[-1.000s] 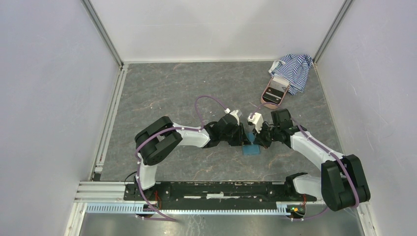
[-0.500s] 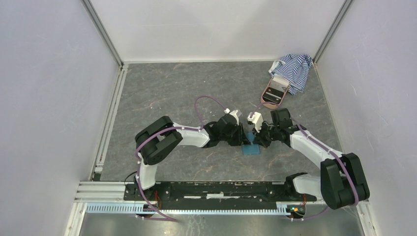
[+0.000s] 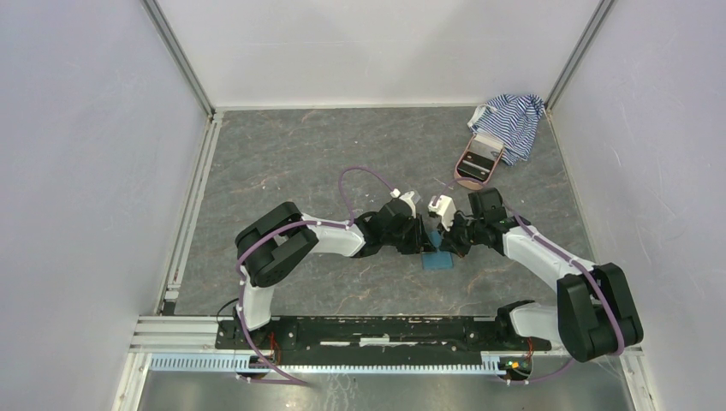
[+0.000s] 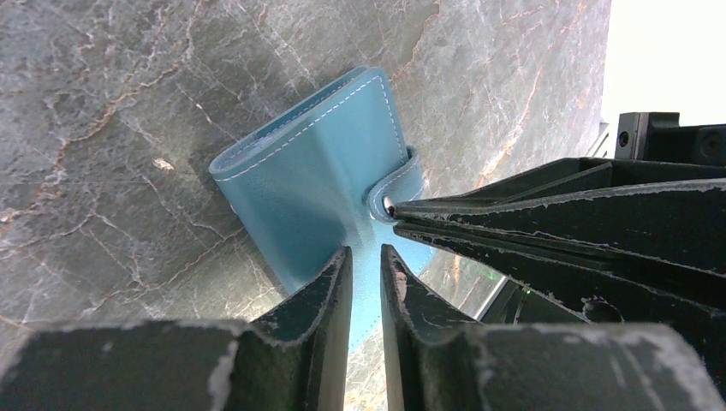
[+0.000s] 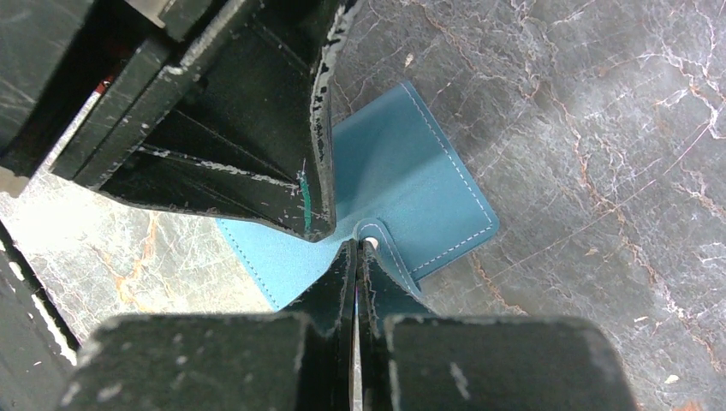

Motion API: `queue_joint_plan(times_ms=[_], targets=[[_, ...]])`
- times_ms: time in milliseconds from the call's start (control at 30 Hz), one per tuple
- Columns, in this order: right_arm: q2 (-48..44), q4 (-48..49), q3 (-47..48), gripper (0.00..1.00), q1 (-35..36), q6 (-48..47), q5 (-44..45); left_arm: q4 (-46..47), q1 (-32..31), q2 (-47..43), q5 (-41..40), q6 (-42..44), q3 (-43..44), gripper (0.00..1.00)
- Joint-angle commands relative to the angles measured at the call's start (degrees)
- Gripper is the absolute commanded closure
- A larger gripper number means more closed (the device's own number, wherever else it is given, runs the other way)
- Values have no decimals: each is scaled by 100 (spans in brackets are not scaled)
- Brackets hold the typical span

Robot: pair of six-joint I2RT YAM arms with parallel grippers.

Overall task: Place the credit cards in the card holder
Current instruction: Close the card holder at the center of the board.

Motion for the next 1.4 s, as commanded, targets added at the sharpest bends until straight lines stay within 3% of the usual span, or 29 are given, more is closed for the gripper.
queue_joint_plan(times_ms=[0,633,1367], targets=[[116,75,87,100,112,-49,145,-134,-16,256,-23,-183,-141,74],[504,-94,117,100,377,-191,430,-117,11,265,2,-193,-159,74],[264,-436,-80,100,907,-828,1126,-58,55,172,40,-217,-203,74]])
